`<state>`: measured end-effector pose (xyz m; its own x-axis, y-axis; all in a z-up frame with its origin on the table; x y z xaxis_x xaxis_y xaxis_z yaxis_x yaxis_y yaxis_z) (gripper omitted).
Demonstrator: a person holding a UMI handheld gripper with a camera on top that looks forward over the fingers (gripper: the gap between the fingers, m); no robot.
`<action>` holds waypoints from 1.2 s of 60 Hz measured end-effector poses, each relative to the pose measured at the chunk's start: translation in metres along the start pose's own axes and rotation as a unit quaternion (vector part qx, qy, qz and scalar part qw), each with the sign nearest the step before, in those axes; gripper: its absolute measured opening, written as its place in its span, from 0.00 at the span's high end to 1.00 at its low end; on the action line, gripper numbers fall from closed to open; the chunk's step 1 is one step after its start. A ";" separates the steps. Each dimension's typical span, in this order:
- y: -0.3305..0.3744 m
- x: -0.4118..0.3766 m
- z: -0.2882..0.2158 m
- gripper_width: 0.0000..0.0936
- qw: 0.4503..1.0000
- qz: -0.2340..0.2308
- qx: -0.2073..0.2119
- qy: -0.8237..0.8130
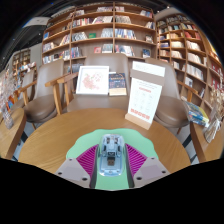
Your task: Arrange mouse
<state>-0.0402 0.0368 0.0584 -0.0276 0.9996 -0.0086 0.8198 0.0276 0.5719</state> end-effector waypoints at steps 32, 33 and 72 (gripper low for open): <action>0.039 0.004 0.004 0.09 0.999 0.044 0.017 -0.012; 0.046 0.002 0.003 0.09 0.999 0.042 0.019 -0.015; 0.312 -0.061 0.093 0.08 0.997 0.029 0.061 0.022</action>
<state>0.2704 -0.0149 0.1606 -0.0008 0.9982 0.0597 0.8844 -0.0272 0.4660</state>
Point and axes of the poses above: the point between the fingertips, and its own axes, seen from behind it with the camera up: x to the right, z down, y backward, against the way the camera looks, the point moved 7 cm from there along y, backward, against the way the camera looks, and after that the axes turned 3 degrees about -z, right-handed, at the moved point
